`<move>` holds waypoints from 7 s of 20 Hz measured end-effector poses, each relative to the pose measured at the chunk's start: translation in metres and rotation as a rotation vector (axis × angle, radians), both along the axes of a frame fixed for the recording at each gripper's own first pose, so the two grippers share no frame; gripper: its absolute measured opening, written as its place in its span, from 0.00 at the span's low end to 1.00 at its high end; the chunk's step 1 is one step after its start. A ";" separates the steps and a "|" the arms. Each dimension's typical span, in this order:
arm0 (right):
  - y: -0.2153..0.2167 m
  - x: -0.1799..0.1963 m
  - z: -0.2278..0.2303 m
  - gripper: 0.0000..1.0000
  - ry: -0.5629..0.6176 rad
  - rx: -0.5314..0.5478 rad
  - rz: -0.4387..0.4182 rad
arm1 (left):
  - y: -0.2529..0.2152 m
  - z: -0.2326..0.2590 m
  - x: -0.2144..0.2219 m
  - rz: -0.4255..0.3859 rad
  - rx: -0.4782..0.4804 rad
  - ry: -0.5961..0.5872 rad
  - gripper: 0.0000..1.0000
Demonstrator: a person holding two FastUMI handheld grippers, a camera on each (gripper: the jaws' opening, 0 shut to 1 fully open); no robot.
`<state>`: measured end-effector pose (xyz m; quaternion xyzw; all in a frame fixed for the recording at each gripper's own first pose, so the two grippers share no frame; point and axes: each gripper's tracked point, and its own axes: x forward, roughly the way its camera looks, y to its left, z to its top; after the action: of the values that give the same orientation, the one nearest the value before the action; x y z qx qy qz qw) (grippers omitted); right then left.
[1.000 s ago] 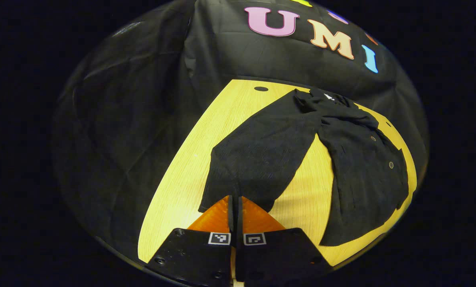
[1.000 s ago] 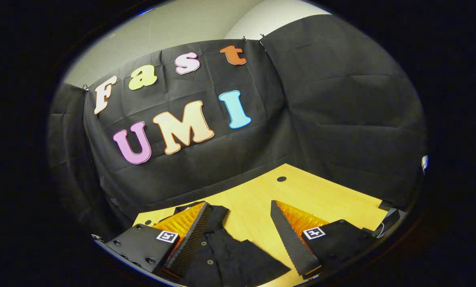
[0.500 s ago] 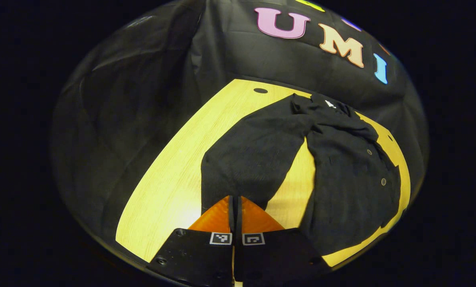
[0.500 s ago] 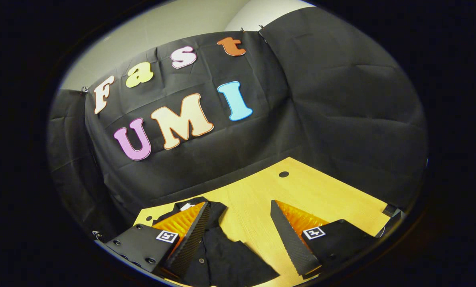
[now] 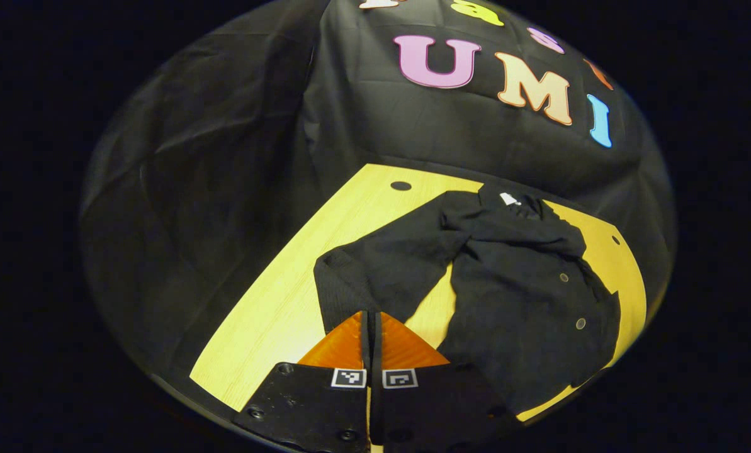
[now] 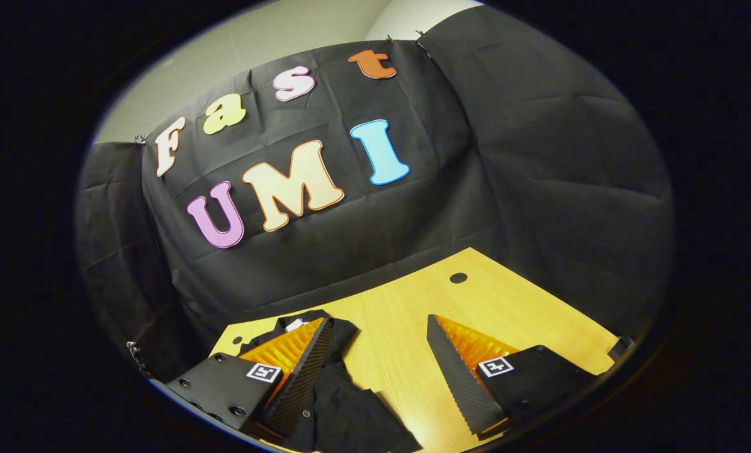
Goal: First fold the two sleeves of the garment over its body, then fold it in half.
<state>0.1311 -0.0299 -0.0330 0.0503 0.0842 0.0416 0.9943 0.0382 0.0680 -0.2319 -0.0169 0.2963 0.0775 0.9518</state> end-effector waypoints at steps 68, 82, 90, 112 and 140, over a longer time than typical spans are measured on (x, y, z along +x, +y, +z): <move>-0.053 0.059 -0.108 0.98 0.290 -0.159 0.111 | -0.380 0.026 0.198 -0.484 -0.097 -0.176 0.95; 0.036 -0.009 -0.202 0.98 0.387 -0.235 0.195 | -0.182 -0.006 0.083 -0.296 -0.056 -0.098 0.95; 0.039 -0.038 -0.267 0.98 0.487 -0.266 0.168 | -0.126 -0.053 0.007 -0.255 -0.028 0.026 0.95; 0.016 -0.076 -0.317 0.98 0.532 -0.425 0.103 | -0.095 -0.099 -0.085 -0.276 0.047 0.110 0.94; 0.048 -0.086 -0.326 0.02 0.586 -0.272 0.088 | -0.116 -0.098 -0.092 -0.285 -0.108 0.088 0.00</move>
<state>0.0455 0.0185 -0.3590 -0.0768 0.3737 0.0567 0.9226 -0.0537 -0.0478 -0.3298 -0.0222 0.3407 -0.0737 0.9370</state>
